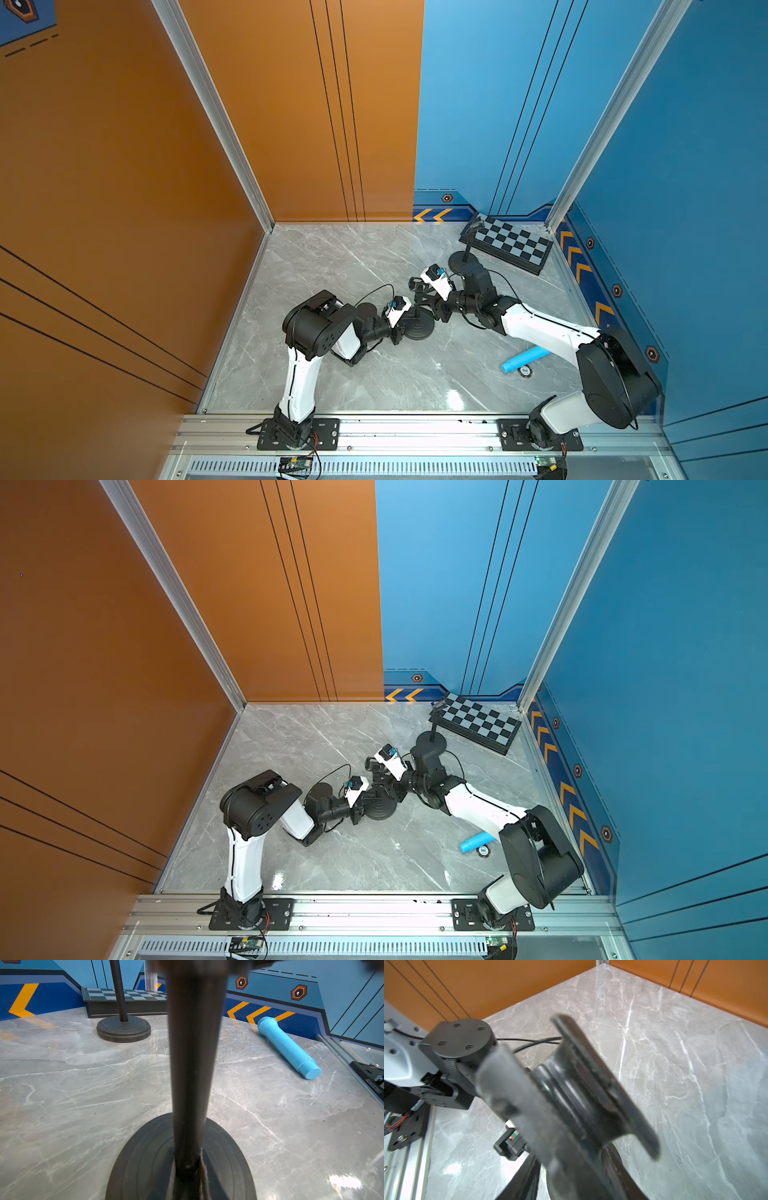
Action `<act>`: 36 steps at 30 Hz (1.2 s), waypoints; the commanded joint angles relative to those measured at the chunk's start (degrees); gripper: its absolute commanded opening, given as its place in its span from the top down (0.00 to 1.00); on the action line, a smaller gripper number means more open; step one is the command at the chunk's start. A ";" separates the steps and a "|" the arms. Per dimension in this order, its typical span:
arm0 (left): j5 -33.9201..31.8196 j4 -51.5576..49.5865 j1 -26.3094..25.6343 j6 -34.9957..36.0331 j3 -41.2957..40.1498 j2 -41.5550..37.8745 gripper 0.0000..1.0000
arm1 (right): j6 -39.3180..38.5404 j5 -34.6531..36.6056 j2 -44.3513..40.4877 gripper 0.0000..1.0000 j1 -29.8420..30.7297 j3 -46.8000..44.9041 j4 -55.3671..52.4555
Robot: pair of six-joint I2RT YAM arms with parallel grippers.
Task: Assemble a microphone stand
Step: Screw the microphone stand pole into the microphone stand base.
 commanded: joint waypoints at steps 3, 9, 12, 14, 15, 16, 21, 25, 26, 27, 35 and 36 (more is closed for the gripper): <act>-0.95 -8.71 -0.07 -0.48 -1.67 1.31 0.82 | -4.05 -9.26 1.19 0.51 -2.60 3.14 -2.11; -0.74 -8.76 -0.09 -0.70 -1.40 1.61 0.82 | -3.77 -7.30 3.74 0.53 -3.19 5.01 -1.40; -0.76 -8.78 -0.09 -0.67 -1.43 1.57 0.82 | -0.28 -4.81 4.84 0.58 -3.28 4.35 2.91; -0.72 -8.78 -0.09 -0.68 -1.45 1.56 0.82 | 0.64 -3.60 5.28 0.61 -3.11 3.85 4.58; -0.68 -8.71 -0.03 -0.68 -1.46 1.49 0.82 | 0.91 -2.76 5.31 0.63 -3.03 3.33 5.66; -0.63 -8.76 -0.09 -0.76 -1.49 1.50 0.82 | 1.48 -1.76 5.21 0.66 -2.94 2.42 7.25; -0.78 -8.71 -0.09 -0.66 -1.46 1.56 0.82 | 5.69 6.06 2.94 0.89 -1.89 -3.15 14.68; -1.41 -8.75 -0.12 -0.79 -1.52 1.55 0.82 | 11.77 30.42 -1.12 1.00 4.77 -9.54 20.06; -1.55 -8.75 -0.07 -0.85 -1.50 1.56 0.82 | 13.74 39.66 -1.98 1.00 7.70 -11.22 20.95; -1.59 -8.75 -0.11 -0.94 -1.48 1.70 0.82 | 15.61 48.24 -2.64 1.00 10.69 -12.52 21.62; -2.26 -8.80 -0.12 -1.27 -1.19 2.18 0.82 | 22.87 63.80 0.55 1.00 22.01 -11.19 19.69; -2.23 -8.80 -0.17 -1.26 -1.26 2.09 0.82 | 20.86 59.73 0.32 0.99 21.50 -10.66 19.62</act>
